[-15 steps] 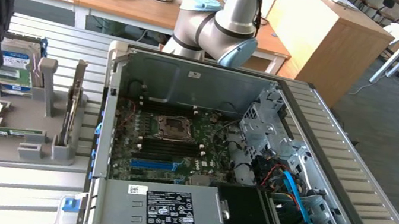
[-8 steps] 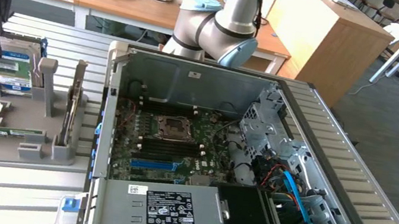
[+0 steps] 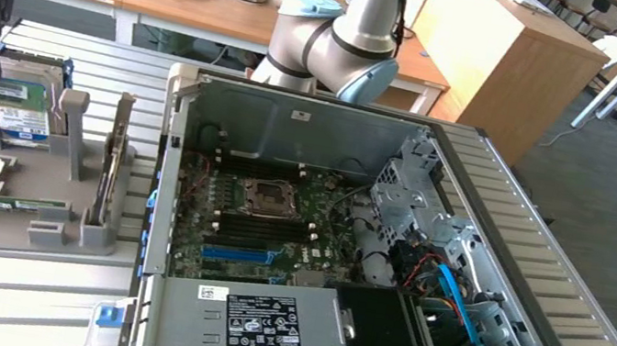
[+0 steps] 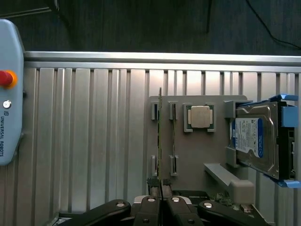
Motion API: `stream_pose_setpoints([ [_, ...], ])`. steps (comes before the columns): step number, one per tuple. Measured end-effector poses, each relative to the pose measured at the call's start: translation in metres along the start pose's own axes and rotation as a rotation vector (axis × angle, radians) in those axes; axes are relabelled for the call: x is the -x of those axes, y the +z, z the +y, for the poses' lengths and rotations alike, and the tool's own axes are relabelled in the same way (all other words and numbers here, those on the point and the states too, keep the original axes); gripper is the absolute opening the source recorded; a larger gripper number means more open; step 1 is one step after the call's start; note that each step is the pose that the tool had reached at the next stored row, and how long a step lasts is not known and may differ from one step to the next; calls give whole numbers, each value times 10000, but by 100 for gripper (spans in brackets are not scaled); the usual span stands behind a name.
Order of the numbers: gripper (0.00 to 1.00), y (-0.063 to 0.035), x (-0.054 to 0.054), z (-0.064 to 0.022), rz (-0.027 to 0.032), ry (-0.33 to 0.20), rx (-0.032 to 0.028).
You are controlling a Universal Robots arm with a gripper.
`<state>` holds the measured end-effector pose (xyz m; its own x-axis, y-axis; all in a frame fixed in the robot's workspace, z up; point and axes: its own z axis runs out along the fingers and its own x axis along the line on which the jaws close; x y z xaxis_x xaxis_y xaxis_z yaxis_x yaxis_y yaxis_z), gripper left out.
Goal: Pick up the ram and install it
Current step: 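Pick up the ram and move it above insertion slot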
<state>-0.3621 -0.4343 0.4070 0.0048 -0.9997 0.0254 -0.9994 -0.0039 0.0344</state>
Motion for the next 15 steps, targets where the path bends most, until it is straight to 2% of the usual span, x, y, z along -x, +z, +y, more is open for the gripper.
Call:
stream_pose_setpoints([
  [15, 11, -9, -1, -10, 2, -2, 1],
])
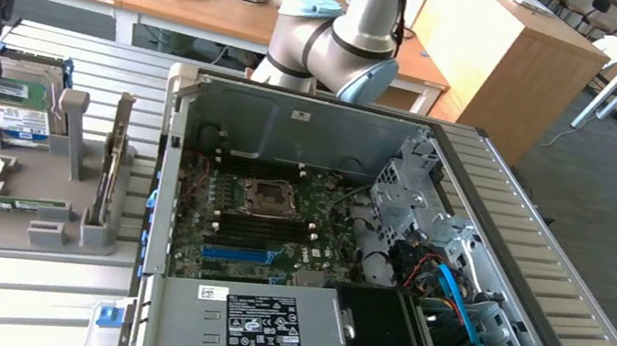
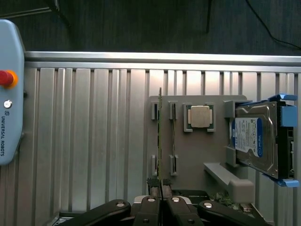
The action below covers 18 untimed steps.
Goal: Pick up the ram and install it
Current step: 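Pick up the ram and move it above insertion slot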
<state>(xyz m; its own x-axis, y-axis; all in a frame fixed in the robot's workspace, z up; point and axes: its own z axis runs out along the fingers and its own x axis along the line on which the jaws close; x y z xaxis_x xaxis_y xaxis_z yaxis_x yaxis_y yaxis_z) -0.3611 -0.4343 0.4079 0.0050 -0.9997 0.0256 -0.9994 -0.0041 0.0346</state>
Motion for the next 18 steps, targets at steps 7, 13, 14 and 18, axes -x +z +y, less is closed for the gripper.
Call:
stream_pose_setpoints([
  [7, 11, -2, 0, -83, -1, 2, -1],
  [13, 11, -6, 0, -189, -1, 2, -1],
  [14, 11, -6, -1, -207, -1, 1, -1],
  [18, 11, -8, -1, -269, -2, 1, -2],
])
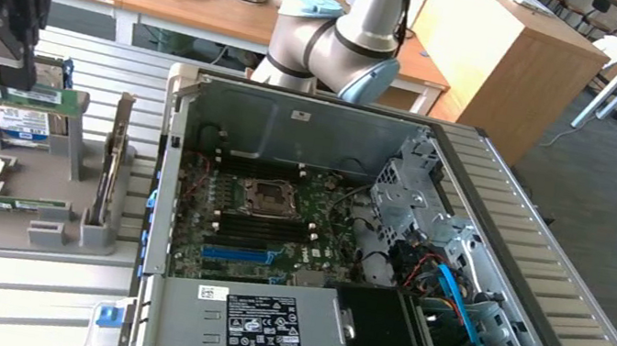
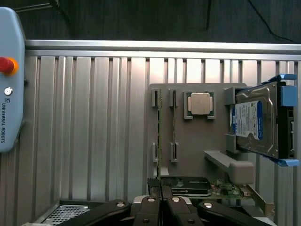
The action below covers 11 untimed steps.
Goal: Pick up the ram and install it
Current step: 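Pick up the ram and move it above insertion slot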
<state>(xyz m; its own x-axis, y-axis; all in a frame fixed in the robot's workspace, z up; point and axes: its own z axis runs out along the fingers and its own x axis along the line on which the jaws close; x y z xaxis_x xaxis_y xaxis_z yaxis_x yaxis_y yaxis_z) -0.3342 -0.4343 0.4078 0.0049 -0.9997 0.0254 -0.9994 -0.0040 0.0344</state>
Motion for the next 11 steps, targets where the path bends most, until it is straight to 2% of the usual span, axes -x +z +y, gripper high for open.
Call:
stream_pose_setpoints([
  [11, 11, -6, -1, -163, 0, 0, 1],
])
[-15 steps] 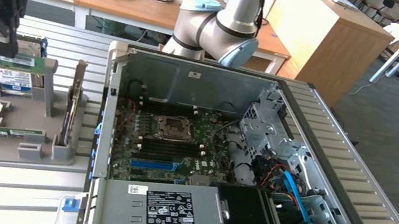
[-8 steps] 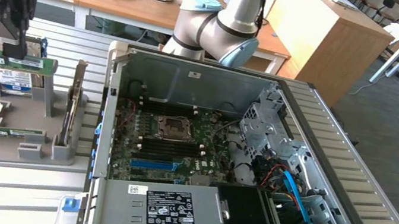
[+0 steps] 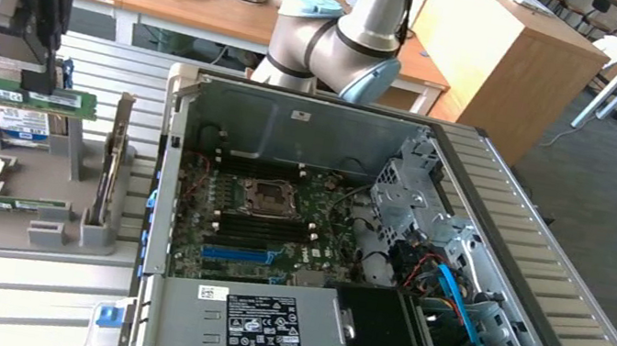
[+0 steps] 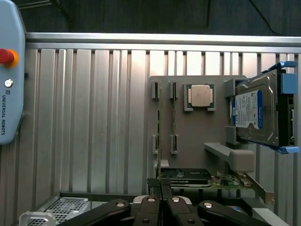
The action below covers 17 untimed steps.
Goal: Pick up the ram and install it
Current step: 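Pick up the ram and move it above insertion slot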
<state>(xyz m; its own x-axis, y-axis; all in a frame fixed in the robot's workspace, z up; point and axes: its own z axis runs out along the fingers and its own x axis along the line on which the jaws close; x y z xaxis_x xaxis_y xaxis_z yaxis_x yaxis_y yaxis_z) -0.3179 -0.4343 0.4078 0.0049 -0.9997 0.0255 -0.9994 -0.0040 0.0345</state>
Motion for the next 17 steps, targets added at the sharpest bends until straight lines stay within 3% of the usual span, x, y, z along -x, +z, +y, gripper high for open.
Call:
stream_pose_setpoints([
  [17, 11, -9, -1, -275, 0, 0, 0],
])
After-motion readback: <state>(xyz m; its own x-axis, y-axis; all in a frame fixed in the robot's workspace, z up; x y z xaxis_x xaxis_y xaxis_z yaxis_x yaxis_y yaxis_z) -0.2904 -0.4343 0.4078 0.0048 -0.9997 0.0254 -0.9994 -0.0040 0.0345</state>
